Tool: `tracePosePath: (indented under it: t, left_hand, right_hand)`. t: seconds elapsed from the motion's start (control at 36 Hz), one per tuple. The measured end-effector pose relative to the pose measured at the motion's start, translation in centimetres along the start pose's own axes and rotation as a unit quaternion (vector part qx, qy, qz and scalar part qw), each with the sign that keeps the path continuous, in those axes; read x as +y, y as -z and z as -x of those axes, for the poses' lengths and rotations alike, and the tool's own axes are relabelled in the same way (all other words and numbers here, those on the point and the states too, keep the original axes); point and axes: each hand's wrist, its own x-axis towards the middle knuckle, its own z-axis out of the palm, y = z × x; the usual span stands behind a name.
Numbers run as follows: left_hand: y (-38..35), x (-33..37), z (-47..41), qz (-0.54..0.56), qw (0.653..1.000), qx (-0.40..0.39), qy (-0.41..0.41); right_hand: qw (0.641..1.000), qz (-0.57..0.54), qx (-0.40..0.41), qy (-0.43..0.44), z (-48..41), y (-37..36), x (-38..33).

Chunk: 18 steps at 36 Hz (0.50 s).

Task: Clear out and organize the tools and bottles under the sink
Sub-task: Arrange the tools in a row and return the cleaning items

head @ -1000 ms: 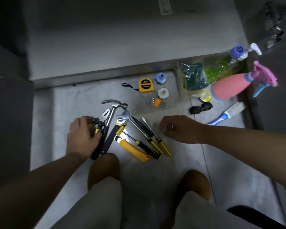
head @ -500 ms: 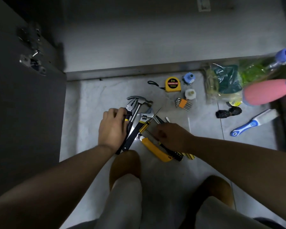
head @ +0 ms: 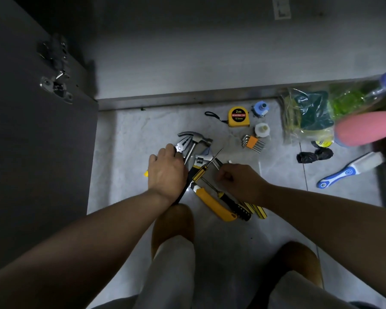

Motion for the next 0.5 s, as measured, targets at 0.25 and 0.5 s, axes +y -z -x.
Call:
tracePosePath:
  t: [0.25, 0.5]
  left_hand:
    - [0.9, 0.5, 1.1, 0.209, 0.975, 0.074, 0.012]
    - [-0.2, -4.4, 0.2, 0.287, 0.929, 0.123, 0.196]
  right_hand:
    - [1.0, -0.008, 0.001, 0.003, -0.2, 0.1, 0.3]
    - [0.999, -0.046, 0.015, -0.016, -0.1, 0.5, 0.5]
